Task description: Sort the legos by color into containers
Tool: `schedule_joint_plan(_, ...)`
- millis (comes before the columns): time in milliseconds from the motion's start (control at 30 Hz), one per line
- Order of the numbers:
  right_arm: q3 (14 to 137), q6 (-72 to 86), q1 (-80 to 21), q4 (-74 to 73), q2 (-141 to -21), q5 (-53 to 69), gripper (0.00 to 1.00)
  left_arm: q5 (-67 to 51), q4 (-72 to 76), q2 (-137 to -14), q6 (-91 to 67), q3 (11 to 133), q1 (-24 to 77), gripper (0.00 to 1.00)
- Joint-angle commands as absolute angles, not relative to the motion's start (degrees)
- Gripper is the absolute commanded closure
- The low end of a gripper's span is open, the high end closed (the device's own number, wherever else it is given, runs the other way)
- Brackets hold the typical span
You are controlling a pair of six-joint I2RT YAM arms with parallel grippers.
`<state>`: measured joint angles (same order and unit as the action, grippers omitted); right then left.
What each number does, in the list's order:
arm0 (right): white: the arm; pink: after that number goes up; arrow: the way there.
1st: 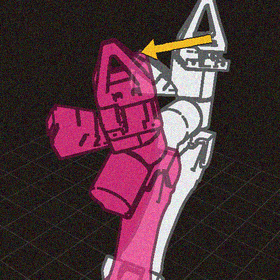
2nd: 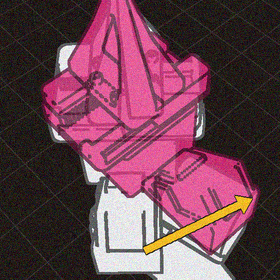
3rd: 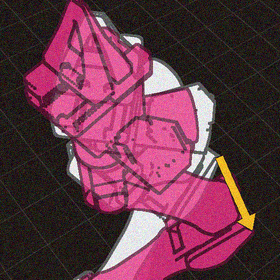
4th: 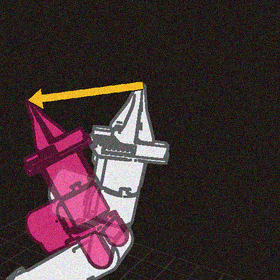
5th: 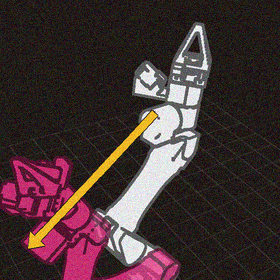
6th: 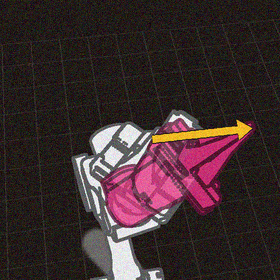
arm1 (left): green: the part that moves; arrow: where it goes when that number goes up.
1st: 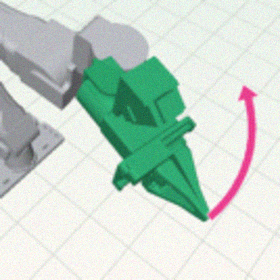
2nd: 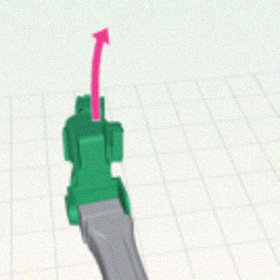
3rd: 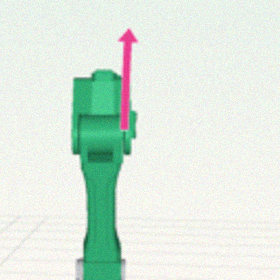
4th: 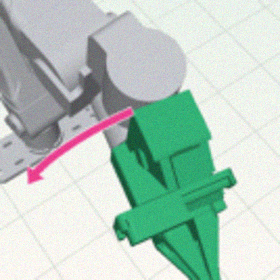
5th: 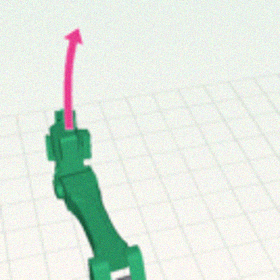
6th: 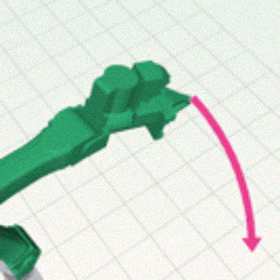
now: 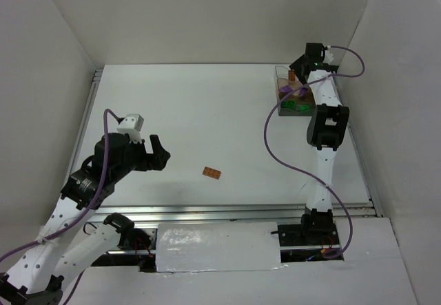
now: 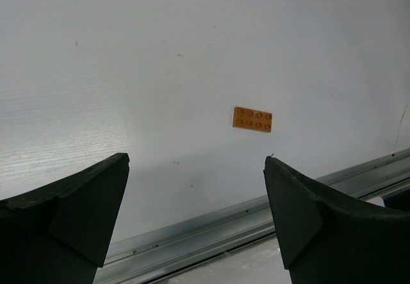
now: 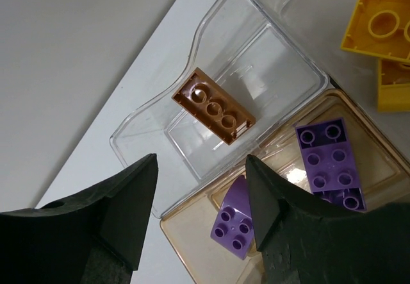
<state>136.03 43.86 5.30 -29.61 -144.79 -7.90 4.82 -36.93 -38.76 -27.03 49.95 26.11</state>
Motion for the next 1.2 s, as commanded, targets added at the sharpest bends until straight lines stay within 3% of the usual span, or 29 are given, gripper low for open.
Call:
schedule_joint_plan(0, 138.7, 44.6, 5.5, -27.2, -145.2, -6.2, 0.35, 5.1, -35.6, -38.1, -26.5, 51.2, 26.5, 0.0)
schedule_joint_plan(200, 133.4, 41.5, 3.1, -26.8, -137.1, -4.8, 0.34, 5.4, -35.2, -39.0, -26.5, 51.1, 26.4, 0.0)
schedule_joint_plan(333, 125.7, 35.8, -2.5, -27.8, -123.1, -9.4, 0.18, 4.2, -34.8, -41.3, -26.2, 51.1, 26.1, 0.01)
schedule_joint_plan(400, 118.5, 35.2, -5.6, -29.0, -114.5, -8.7, 0.16, 4.5, -34.5, -43.1, -26.2, 51.2, 25.9, 0.0)
schedule_joint_plan(433, 111.7, 34.7, -8.1, -28.8, -111.5, -8.0, 0.05, 4.7, -34.7, -43.8, -26.5, 51.5, 25.8, 0.01)
schedule_joint_plan(500, 104.8, 33.9, -11.2, -28.0, -102.4, -7.7, 0.01, 4.7, -34.8, -46.6, -27.3, 51.8, 25.8, 0.0)
schedule_joint_plan(700, 86.3, 34.4, -28.7, -32.9, -87.0, -19.0, 0.0, 11.0, -38.8, -50.0, -30.2, 53.9, 25.8, 0.01)
schedule_joint_plan(933, 72.5, 50.6, -48.1, -38.6, -82.3, -30.9, 0.0, 27.6, -43.9, -41.7, -36.8, 55.3, 25.8, 0.01)
schedule_joint_plan(1167, 70.6, 69.1, -58.1, -42.6, -89.2, -37.0, 0.0, 23.2, -40.4, -35.2, -35.1, 51.8, 25.8, 0.0)
